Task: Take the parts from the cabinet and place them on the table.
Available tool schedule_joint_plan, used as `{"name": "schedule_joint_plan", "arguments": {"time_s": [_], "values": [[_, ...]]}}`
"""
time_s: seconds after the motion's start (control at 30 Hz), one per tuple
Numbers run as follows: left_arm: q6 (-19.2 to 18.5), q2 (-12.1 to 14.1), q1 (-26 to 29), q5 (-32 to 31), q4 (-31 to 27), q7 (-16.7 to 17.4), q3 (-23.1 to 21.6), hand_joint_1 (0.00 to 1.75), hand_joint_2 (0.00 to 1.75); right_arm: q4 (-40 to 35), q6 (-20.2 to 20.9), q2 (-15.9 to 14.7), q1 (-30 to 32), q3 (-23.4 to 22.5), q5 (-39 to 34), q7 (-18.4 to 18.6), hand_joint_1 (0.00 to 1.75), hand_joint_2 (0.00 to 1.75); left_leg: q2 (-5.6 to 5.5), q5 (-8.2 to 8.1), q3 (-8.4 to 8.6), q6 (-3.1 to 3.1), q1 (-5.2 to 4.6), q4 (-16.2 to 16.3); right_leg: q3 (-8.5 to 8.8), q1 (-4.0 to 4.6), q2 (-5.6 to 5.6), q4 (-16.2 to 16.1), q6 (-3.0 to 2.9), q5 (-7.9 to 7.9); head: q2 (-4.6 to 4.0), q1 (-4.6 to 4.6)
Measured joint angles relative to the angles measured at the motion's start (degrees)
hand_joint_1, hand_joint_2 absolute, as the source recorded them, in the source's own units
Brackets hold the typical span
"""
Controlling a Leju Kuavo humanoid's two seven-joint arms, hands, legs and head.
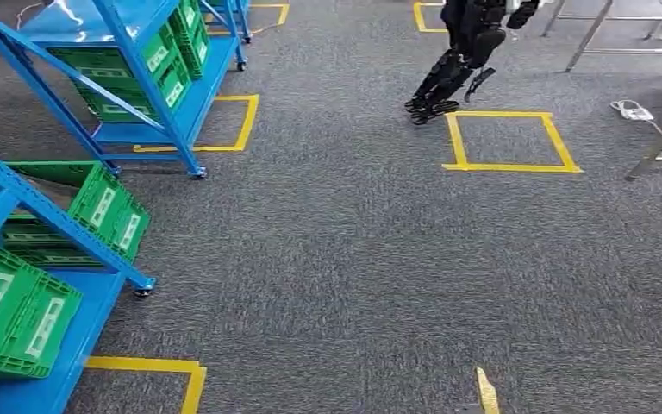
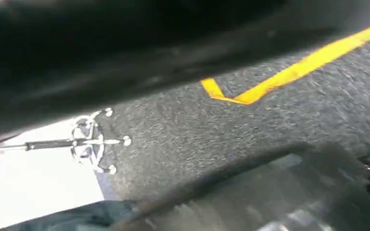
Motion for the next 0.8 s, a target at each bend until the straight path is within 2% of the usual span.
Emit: {"name": "schedule_joint_plan", "arguments": {"time_s": [0.03, 0.07, 0.1, 0.13, 0.17, 0.2, 0.23, 0.27, 0.3, 0.33, 0.37, 0.4, 0.43, 0.47, 0.5, 0.53, 0.57, 0.6, 0.63, 0.67, 0.7, 0.73, 0.77, 0.8], "values": [[0.02, 0.17, 0.15, 0.0, 0.0, 0.0, 0.0, 0.0, 0.0, 0.0, 0.0, 0.0, -0.17, 0.0, 0.0, -0.07, 0.0, 0.0, 0.07, -0.12, 1.23, 0.26, 0.18, -0.65, -0.74, -0.04, 0.31, 1.93, 0.05, -0.32, -0.02, 0.4], [0.02, 0.15, 0.03, 0.02, 0.0, 0.0, 0.02, 0.0, 0.0, 0.0, 0.0, 0.0, -0.42, 0.0, 0.0, -0.09, 0.0, 0.0, 0.05, -0.36, 1.7, 0.57, 0.19, -0.83, -2.78, -0.05, 0.46, 5.25, 0.17, -0.64, -0.02, 0.35], [0.02, 0.09, -0.21, 0.0, 0.0, 0.0, 0.02, 0.0, 0.0, -0.02, 0.09, 0.0, -0.58, 0.0, -0.02, -0.09, 0.0, 0.0, 0.04, -0.83, 2.0, 0.66, 0.19, -0.84, -6.21, -0.11, 0.53, 10.07, 0.43, -1.67, -0.02, 0.44], [-0.02, -0.02, -0.29, 0.0, 0.0, 0.0, 0.02, 0.0, 0.0, 0.0, 0.07, 0.0, -0.5, 0.0, 0.0, -0.04, 0.0, 0.0, 0.0, -1.3, 2.4, 0.69, 0.17, -0.84, -9.23, -0.12, 0.54, 13.83, 0.63, -3.34, -0.02, 0.39], [-0.02, -0.07, -0.24, 0.0, 0.0, 0.0, 0.02, 0.0, 0.0, 0.0, 0.02, -0.02, -0.28, 0.0, -0.02, -0.02, 0.0, 0.0, -0.09, -1.88, 3.0, 0.69, 0.16, -0.84, -11.89, -0.07, 0.58, 16.52, 0.78, -4.94, -0.02, 0.37], [-0.02, -0.07, -0.12, 0.0, 0.0, 0.0, 0.02, 0.0, 0.0, 0.0, -0.04, -0.04, -0.09, 0.0, -0.02, -0.02, 0.0, 0.0, -0.22, -2.43, 3.72, 0.65, 0.16, -0.83, -13.53, -0.03, 0.62, 17.1, 0.85, -5.12, -0.02, 0.48], [0.02, -0.07, 0.08, 0.0, 0.0, 0.0, 0.02, 0.0, 0.0, 0.0, -0.09, -0.07, 0.12, 0.0, -0.02, -0.02, 0.0, 0.0, -0.25, -2.92, 4.73, 0.55, 0.17, -0.82, -14.03, -0.05, 0.61, 15.33, 0.87, -3.89, -0.02, 0.41], [0.18, -0.07, 0.15, -0.07, 0.0, 0.02, 0.02, 0.0, 0.0, 0.0, -0.11, -0.09, 0.19, 0.0, -0.02, -0.02, 0.0, 0.0, -0.32, -3.63, 5.69, 0.46, 0.18, -0.81, -13.56, -0.05, 0.61, 11.98, 0.79, -1.54, -0.02, 0.44], [0.5, -0.11, 0.12, -0.22, 0.0, 0.02, 0.02, 0.0, 0.0, 0.0, -0.13, -0.26, 0.18, 0.0, -0.02, -0.02, 0.0, 0.0, -0.34, -4.41, 6.77, 0.3, 0.19, -0.81, -12.6, -0.04, 0.61, 7.32, 0.64, 2.27, -0.02, 0.48], [0.79, -0.18, 0.11, -0.31, 0.0, 0.02, 0.02, 0.0, 0.0, 0.0, -0.13, -0.33, 0.22, 0.0, -0.02, -0.04, 0.0, 0.0, -0.31, -5.18, 7.32, 0.08, 0.18, -0.84, -11.97, -0.02, 0.6, 3.1, 0.38, 6.99, -0.02, 0.44], [0.9, -0.2, -0.02, -0.33, 0.07, 0.0, 0.02, 0.0, 0.0, 0.0, -0.11, -0.33, 0.21, -0.02, -0.04, -0.04, 0.0, 0.0, -0.35, -5.82, 7.96, -0.31, 0.04, -0.28, -12.81, 0.3, 0.55, 3.25, -0.03, 7.45, -0.02, -0.13], [0.94, -0.2, -0.21, -0.37, 0.07, -0.07, 0.02, 0.0, 0.0, 0.0, -0.11, -0.35, 0.06, -0.02, -0.04, -0.04, 0.0, 0.0, -0.39, -6.09, 7.15, -0.7, 0.06, -0.45, -12.05, 0.54, 0.48, 2.87, -0.66, 7.28, -0.02, -0.13], [0.94, -0.13, -0.25, -0.39, 0.07, -0.09, 0.02, 0.0, 0.0, 0.0, -0.11, -0.35, 0.14, -0.02, -0.04, 0.0, 0.0, 0.0, -0.35, -6.3, 7.29, -1.02, 0.16, -0.75, -12.19, 0.5, 0.53, 2.76, -1.16, 7.99, -0.02, 0.0], [0.94, -0.22, -0.14, -0.42, 0.07, -0.18, 0.02, 0.0, 0.0, 0.0, -0.11, -0.35, 0.32, -0.02, -0.04, -0.02, 0.0, 0.0, -0.38, -6.14, 7.72, -1.25, 0.12, -0.81, -12.05, 0.53, 0.48, 2.59, -1.33, 7.87, -0.02, -0.11], [0.94, -0.22, -0.16, -0.44, 0.07, -0.17, 0.02, 0.0, 0.0, 0.0, -0.11, -0.33, 0.36, -0.02, -0.04, -0.04, 0.0, 0.0, -0.39, -5.94, 7.47, -1.53, 0.01, -0.42, -11.7, 0.17, 0.57, 2.26, -1.47, 7.94, -0.02, -0.04], [0.94, -0.17, -0.19, -0.44, 0.07, -0.18, 0.02, 0.0, 0.0, 0.0, -0.11, -0.28, 0.35, -0.02, -0.04, -0.09, 0.0, 0.0, -0.28, -5.25, 6.14, -1.96, 0.16, 2.54, -11.05, 0.07, 0.48, 1.58, -1.64, 7.84, -0.02, -0.13], [0.94, -0.17, -0.25, -0.44, 0.07, -0.18, 0.02, 0.0, 0.0, 0.0, -0.11, -0.31, 0.23, -0.02, -0.07, -0.11, 0.0, 0.0, -0.15, -5.53, 4.46, -2.34, 0.31, 5.5, -10.65, 0.02, 0.46, 1.26, -1.87, 7.68, -0.02, -0.2], [0.94, -0.17, -0.3, -0.44, 0.07, -0.17, 0.02, 0.0, 0.0, 0.0, -0.11, -0.31, 0.1, -0.02, -0.07, -0.11, 0.0, 0.0, -0.14, -7.01, 2.33, -2.65, 0.54, 8.98, -10.29, 0.02, 0.44, 1.05, -2.07, 7.54, -0.02, -0.07], [0.94, -0.17, -0.28, -0.44, 0.07, -0.17, 0.02, 0.0, 0.0, 0.0, -0.15, -0.31, 0.02, -0.02, -0.07, -0.11, 0.0, 0.0, -0.13, -10.05, -0.47, -3.01, 0.81, 13.42, -9.92, 0.02, 0.42, 1.01, -2.18, 7.18, -0.02, -0.11], [0.94, -0.15, -0.26, -0.46, 0.07, -0.17, 0.02, 0.0, 0.0, 0.0, -0.09, -0.33, 0.02, -0.02, -0.04, -0.11, 0.0, 0.0, -0.13, -11.63, -1.93, -3.21, 0.97, 15.47, -9.72, 0.02, 0.42, 1.02, -2.24, 6.95, -0.02, -0.13], [0.94, -0.13, -0.19, -0.52, 0.07, -0.18, 0.02, 0.0, 0.0, 0.0, -0.07, -0.33, 0.07, -0.02, -0.06, -0.11, 0.0, 0.0, -0.12, -12.23, -3.53, -3.4, 1.28, 16.79, -9.33, 0.0, 0.45, 1.03, -2.25, 6.63, -0.02, -0.13], [0.94, -0.11, -0.15, -0.52, 0.07, -0.17, 0.02, 0.0, 0.0, 0.0, -0.07, -0.33, 0.12, -0.02, -0.07, -0.09, 0.0, 0.0, -0.11, -10.99, -3.71, -3.53, 1.46, 15.87, -9.07, -0.04, 0.51, 1.03, -2.21, 6.45, -0.02, -0.13], [0.94, -0.11, -0.14, -0.63, 0.07, -0.17, 0.02, 0.0, 0.0, 0.0, -0.02, -0.33, 0.13, -0.02, -0.05, -0.09, 0.0, 0.0, -0.09, -7.53, -2.74, -3.69, 1.68, 11.88, -8.67, -0.15, 0.58, 1.03, -2.09, 6.22, -0.02, -0.15], [0.92, -0.09, -0.18, -0.7, 0.07, -0.2, 0.02, 0.0, 0.0, 0.0, 0.0, -0.33, 0.11, -0.02, -0.04, -0.09, 0.0, 0.0, -0.05, -4.86, -1.5, -3.74, 1.81, 8.12, -8.4, -0.27, 0.59, 1.03, -1.96, 6.12, -0.02, -0.11]]}}
